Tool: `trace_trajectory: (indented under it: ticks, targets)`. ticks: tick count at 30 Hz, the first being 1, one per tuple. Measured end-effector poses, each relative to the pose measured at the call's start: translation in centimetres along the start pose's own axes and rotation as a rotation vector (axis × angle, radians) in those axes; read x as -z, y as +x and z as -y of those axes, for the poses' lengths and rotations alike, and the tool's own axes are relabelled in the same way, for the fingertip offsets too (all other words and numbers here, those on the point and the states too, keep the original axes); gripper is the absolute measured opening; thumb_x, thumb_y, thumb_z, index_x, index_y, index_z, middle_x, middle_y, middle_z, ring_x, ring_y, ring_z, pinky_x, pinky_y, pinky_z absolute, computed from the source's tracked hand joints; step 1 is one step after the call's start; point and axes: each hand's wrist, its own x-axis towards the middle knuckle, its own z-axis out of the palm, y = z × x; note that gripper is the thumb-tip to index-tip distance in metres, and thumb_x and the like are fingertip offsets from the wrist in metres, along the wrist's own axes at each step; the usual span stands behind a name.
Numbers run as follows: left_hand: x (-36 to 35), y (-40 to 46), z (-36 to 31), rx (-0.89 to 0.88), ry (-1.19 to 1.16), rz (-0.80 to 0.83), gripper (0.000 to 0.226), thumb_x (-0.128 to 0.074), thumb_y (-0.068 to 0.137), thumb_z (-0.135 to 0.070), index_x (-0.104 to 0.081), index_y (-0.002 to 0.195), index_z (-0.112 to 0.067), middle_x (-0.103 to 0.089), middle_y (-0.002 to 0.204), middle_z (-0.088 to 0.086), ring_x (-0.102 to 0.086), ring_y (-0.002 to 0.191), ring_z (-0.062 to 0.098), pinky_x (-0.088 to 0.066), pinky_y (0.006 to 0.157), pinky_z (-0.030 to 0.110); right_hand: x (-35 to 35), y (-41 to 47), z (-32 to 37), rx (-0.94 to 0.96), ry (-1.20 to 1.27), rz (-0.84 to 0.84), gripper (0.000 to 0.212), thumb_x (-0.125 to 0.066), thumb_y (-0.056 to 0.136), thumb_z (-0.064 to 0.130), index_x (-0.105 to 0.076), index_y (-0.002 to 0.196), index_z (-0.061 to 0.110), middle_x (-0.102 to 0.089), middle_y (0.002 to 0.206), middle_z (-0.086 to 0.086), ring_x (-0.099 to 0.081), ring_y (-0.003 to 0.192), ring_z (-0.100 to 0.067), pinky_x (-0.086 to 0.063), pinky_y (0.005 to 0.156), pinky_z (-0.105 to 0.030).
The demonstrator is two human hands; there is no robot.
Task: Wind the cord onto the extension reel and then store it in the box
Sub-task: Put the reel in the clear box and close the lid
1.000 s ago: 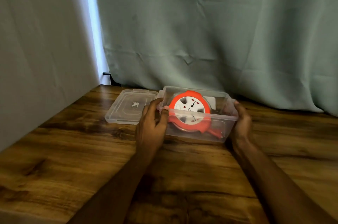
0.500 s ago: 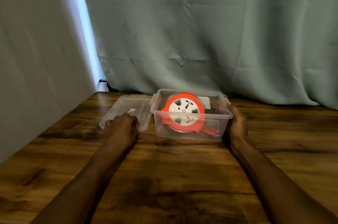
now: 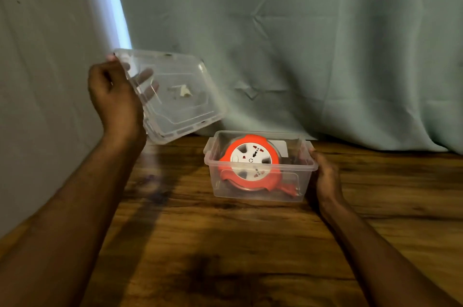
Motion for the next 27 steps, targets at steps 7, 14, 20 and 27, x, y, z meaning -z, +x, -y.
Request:
trace_trajectory:
  ticks: [7,14,20,27]
  targets:
    - [-4.1,-2.1,4.9,0.640,0.079,0.320,0.030,-0.062,0.103,-0.024,-0.060,0.117,0.003,-0.067,0.120,0.017,-0.078,0.066,0.027,-0.066,0.058,0.036,-0.9,-0.9,0.8,0.101,-0.029,-0.114,0.087,-0.049,0.077,0.080,-0.052,0.148,0.030,-0.061,0.144,-0.005,-0.061,0.129,-0.031,-0.050,0.108,-0.059]
    - [-2.2,-1.7,11.9,0.529,0.845,0.442,0.029,-0.070,0.098,-0.033,-0.069,0.090,-0.005,-0.070,0.096,0.017,-0.067,0.086,0.030,-0.059,0.075,0.037,-1.1,-1.4,0.7,0.383,-0.152,-0.073,0.081,-0.054,0.085,0.082,-0.053,0.150,0.033,-0.057,0.151,0.013,-0.053,0.138,-0.006,-0.048,0.114,-0.047]
    - [-2.3,-1.9,13.8,0.661,0.781,0.543,0.036,-0.066,0.101,-0.027,-0.066,0.130,-0.005,-0.072,0.115,0.012,-0.066,0.076,0.017,-0.051,0.060,0.027,-1.1,-0.9,0.1,0.377,-0.119,-0.043,0.054,-0.068,0.091,0.048,-0.065,0.138,0.023,-0.069,0.136,0.005,-0.066,0.124,-0.017,-0.056,0.102,-0.056]
    - [-4.2,-1.6,14.4,0.344,0.991,0.717,0.034,-0.060,0.103,-0.028,-0.069,0.132,-0.013,-0.070,0.129,0.012,-0.065,0.100,0.024,-0.053,0.086,0.033,-0.5,-0.3,0.5,0.342,-0.082,-0.136,0.029,-0.067,0.084,0.025,-0.073,0.112,0.017,-0.077,0.103,0.004,-0.074,0.094,-0.015,-0.061,0.071,-0.038]
